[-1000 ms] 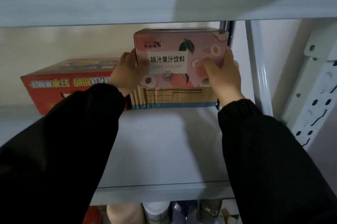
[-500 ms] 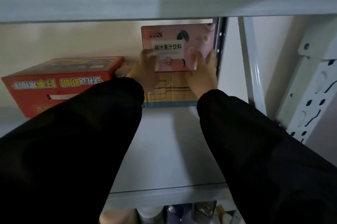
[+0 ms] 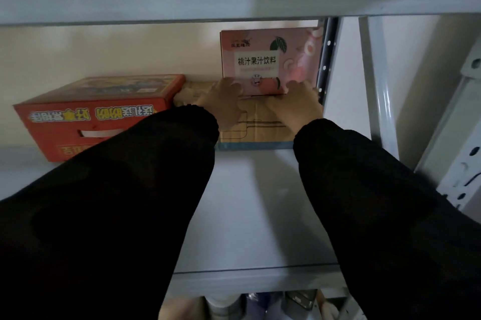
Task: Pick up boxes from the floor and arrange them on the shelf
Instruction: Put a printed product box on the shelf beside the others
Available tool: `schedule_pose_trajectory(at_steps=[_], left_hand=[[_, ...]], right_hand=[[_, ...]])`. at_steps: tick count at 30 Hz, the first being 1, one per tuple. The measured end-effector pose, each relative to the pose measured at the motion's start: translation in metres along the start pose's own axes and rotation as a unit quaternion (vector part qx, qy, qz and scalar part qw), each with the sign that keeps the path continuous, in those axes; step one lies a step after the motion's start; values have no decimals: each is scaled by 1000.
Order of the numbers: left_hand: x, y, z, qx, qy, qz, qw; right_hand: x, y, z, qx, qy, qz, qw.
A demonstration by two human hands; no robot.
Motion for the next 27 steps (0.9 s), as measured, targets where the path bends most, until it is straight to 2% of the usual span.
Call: schedule_pose_trajectory(at_steps=[2, 4, 7, 10, 13, 16, 20, 24, 27], left_hand=[[18, 21, -9, 16, 60, 60, 996], [37, 50, -22, -6, 109, 99, 989], [63, 99, -43, -39, 173, 137, 975], [88, 138, -52, -64, 135, 179, 973], [101, 160, -49, -114, 120, 161, 973], [104, 175, -33, -217, 146, 148, 954], [97, 196, 10, -344, 216, 109, 907], [92, 243, 90, -469, 271, 49, 839], [96, 299, 158, -553, 311, 21, 773]], right_hand=[[14, 18, -19, 63, -76, -8, 995], [31, 46, -36, 122, -122, -39, 984], [53, 96, -52, 201, -116, -29, 972], [57, 142, -63, 247, -84, -35, 965], [57, 185, -69, 245, -65, -36, 967], [66, 235, -67, 204, -39, 9, 978], [96, 328, -58, 88, 16, 86, 992], [139, 455, -51, -72, 93, 147, 982], [175, 561, -53, -187, 137, 200, 952]])
Point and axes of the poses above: each hand's wrist, its own y-axis away from the middle knuckle, its own x-axis out of the back of the hand, z = x × y, the point moved 1 cm from there along -y, towards the middle knuckle, and after that the axes turned 6 degrees about -y, right-handed, at the moved point
